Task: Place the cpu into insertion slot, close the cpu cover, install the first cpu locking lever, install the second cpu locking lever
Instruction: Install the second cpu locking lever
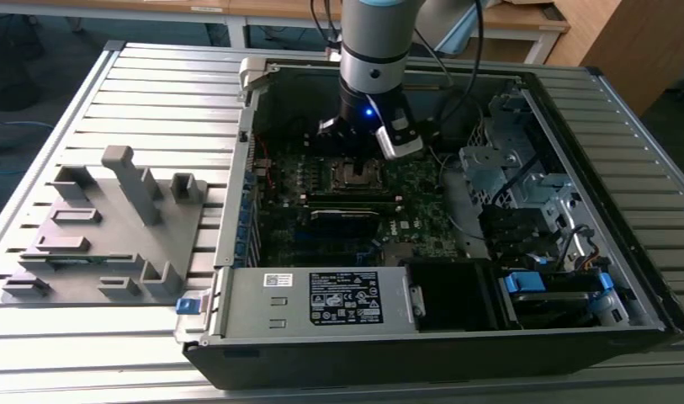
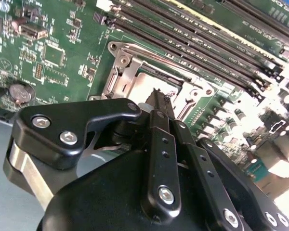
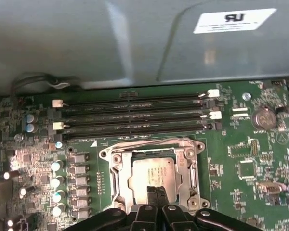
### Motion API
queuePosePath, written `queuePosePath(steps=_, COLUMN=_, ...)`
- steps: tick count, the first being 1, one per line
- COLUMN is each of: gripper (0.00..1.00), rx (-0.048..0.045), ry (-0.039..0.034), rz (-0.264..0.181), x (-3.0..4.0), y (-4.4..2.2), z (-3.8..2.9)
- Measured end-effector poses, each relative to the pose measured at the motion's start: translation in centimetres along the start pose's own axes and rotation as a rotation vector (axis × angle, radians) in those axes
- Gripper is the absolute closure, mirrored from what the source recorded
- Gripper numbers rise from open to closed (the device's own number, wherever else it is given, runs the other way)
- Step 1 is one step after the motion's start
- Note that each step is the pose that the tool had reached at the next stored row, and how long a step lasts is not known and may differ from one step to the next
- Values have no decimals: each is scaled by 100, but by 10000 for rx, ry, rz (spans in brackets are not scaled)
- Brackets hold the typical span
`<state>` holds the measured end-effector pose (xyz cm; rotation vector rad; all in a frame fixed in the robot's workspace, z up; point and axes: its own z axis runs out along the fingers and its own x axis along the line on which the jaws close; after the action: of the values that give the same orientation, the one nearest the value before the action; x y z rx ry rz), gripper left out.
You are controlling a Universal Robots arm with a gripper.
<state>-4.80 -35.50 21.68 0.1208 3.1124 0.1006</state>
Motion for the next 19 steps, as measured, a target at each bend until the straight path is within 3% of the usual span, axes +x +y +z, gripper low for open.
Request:
queuePosePath(steps=5, gripper=90, rx=11, ry=-34, rz=-271, x=3, y=10, z=9)
queuePosePath(steps=12, gripper=90, rx=5, ry=-298, rz=-294, x=21, y=10, z=13)
queuePosePath(steps=15, gripper=90, rx=81, ry=-416, rz=-305, x=40, y=14, z=15)
queuePosePath(steps=19, gripper=90, rx=131, ry=-482, rz=-310, x=50, y=18, z=19)
